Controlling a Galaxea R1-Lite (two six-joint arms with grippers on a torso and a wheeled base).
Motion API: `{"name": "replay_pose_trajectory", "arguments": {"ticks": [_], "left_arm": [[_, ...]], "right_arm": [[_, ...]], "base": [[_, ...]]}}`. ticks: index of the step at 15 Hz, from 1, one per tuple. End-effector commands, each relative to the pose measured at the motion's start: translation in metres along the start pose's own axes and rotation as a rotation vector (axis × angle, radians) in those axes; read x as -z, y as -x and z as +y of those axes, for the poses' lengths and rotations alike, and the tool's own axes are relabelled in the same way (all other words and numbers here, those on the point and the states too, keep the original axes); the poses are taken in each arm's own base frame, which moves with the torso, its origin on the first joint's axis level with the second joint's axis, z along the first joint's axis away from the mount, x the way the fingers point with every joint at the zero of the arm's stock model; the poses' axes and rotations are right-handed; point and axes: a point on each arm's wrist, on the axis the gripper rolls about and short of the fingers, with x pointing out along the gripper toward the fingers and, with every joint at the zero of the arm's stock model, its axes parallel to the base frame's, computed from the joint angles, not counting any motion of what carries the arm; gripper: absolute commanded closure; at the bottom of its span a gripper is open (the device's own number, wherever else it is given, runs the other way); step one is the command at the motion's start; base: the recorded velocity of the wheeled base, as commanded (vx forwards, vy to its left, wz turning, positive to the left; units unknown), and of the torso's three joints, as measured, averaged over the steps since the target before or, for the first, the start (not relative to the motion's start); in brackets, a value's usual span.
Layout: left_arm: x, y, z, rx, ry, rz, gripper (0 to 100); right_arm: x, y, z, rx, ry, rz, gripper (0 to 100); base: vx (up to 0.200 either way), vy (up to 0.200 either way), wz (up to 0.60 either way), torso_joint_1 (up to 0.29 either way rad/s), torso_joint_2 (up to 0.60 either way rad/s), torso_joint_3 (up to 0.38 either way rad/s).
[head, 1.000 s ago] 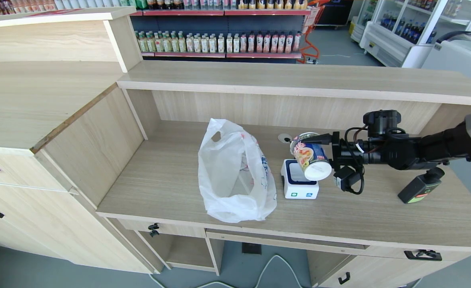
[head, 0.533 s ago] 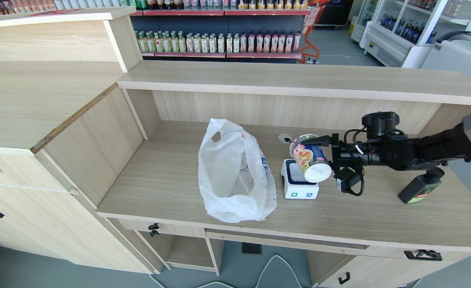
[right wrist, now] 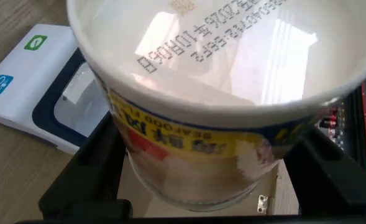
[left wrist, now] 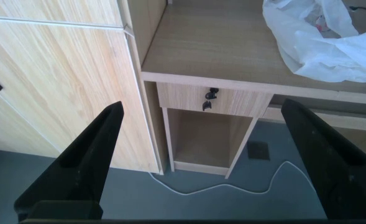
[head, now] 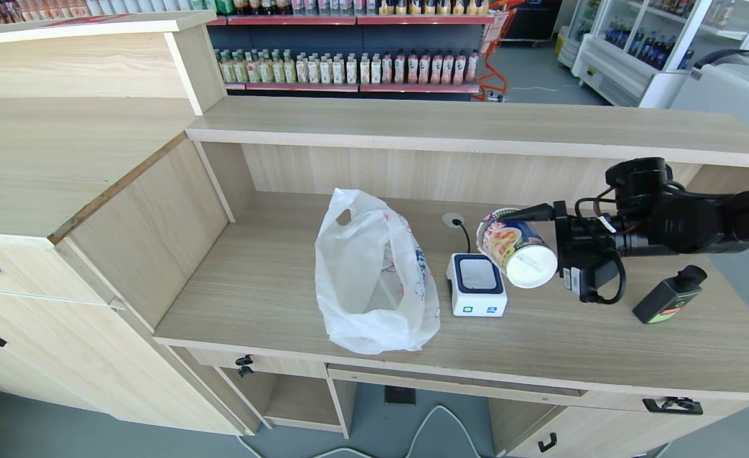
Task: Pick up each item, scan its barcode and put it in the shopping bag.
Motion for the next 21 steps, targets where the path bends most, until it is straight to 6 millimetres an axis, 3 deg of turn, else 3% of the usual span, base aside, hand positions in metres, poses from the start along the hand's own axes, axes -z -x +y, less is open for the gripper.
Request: {"name": "replay_pose_trajectory", "arguments": {"ticks": [1, 3, 6, 8, 9, 12, 15, 17, 21], "left_arm": [[0.0, 0.0, 0.0, -0.001, 0.001, 0.001, 0], [0.0, 0.0, 0.0, -0.001, 0.001, -0.001, 0], [0.0, 0.0, 0.0, -0.001, 0.001, -0.001, 0], [0.0, 0.0, 0.0, -0.001, 0.001, -0.001, 0], [0.0, 0.0, 0.0, -0.001, 0.001, 0.001, 0], [0.0, 0.0, 0.0, -0.001, 0.001, 0.001, 0], [0.0, 0.0, 0.0, -0.001, 0.001, 0.001, 0], [0.0, 0.0, 0.0, -0.001, 0.001, -0.001, 0], [0.0, 0.0, 0.0, -0.001, 0.001, -0.001, 0]], "right_arm": [[-0.013, 0.021, -0.031, 0.029, 0.002, 0.028, 100], [-0.018, 0.029, -0.036, 0.029, -0.049, 0.035, 100], [-0.049, 0.047, -0.08, 0.077, -0.317, 0.028, 100], [-0.063, 0.059, -0.097, 0.098, -0.462, 0.06, 100], [-0.079, 0.069, -0.112, 0.114, -0.633, 0.183, 100], [-0.112, 0.064, -0.143, 0.25, -1.049, 0.402, 100], [-0.125, 0.049, -0.15, 0.394, -1.34, 0.61, 100], [-0.143, 0.059, -0.14, 0.433, -1.553, 0.869, 100], [-0.162, 0.079, -0.135, 0.478, -1.759, 0.899, 100]], "base": [[0.0, 0.0, 0.0, 0.0, 0.0, 0.0], [0.0, 0.0, 0.0, 0.0, 0.0, 0.0], [0.0, 0.0, 0.0, 0.0, 0.0, 0.0], [0.0, 0.0, 0.0, 0.0, 0.0, 0.0], [0.0, 0.0, 0.0, 0.0, 0.0, 0.0], [0.0, 0.0, 0.0, 0.0, 0.0, 0.0], [0.0, 0.0, 0.0, 0.0, 0.0, 0.0], [0.0, 0.0, 0.0, 0.0, 0.0, 0.0], [0.0, 0.0, 0.0, 0.0, 0.0, 0.0]]}}
